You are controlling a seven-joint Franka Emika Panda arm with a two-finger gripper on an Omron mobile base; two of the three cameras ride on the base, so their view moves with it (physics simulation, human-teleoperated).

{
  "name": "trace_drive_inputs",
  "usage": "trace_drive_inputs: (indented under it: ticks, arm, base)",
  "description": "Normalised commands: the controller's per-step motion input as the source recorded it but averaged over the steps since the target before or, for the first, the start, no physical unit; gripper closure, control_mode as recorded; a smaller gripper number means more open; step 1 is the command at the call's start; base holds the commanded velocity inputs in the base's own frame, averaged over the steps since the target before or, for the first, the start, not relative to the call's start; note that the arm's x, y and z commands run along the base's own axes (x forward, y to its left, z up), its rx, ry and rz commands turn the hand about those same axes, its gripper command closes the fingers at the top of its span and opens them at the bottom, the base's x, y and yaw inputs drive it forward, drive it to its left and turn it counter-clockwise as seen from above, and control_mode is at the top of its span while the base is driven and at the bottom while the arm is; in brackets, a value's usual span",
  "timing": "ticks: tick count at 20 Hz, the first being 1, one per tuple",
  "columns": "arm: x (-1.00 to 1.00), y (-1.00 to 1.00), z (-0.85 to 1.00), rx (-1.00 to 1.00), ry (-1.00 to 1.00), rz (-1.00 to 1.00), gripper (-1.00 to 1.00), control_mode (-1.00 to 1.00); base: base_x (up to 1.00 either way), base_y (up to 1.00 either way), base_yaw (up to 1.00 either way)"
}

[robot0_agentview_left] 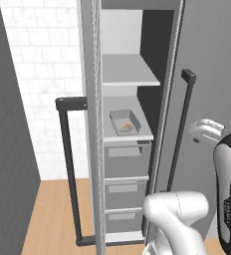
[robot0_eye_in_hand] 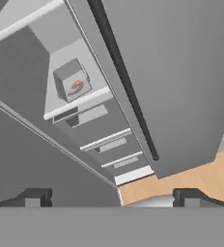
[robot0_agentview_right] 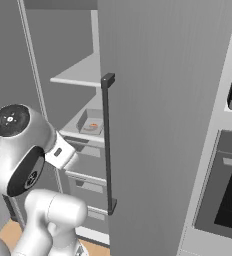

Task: Take the meat container that has the shrimp and place it on the second highest rack of the freezer. Then take the vegetable container that has the carrot and lemon and place it on the highest rack of the freezer.

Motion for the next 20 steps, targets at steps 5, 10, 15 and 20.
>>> trace_drive_inputs:
  ticks: [5,10,15,20]
  arm:
    - [-0.81,-0.08,-0.19,-0.13,-0.05,0.12,-1.0,-1.0]
    - [-0.85,0.03,-0.07,-0.03,-0.11,0.07,-1.0,-1.0]
    - [0.55,0.66,0.37,-0.28,0.12,0.02,-1.0,-1.0]
    - [0.68,-0.1,-0.06,-0.05,0.08,0.0,-1.0,-1.0]
  base:
    - [0.0,0.0,0.0]
    - [0.0,0.0,0.0]
    - [0.0,0.0,0.0]
    - [0.0,0.0,0.0]
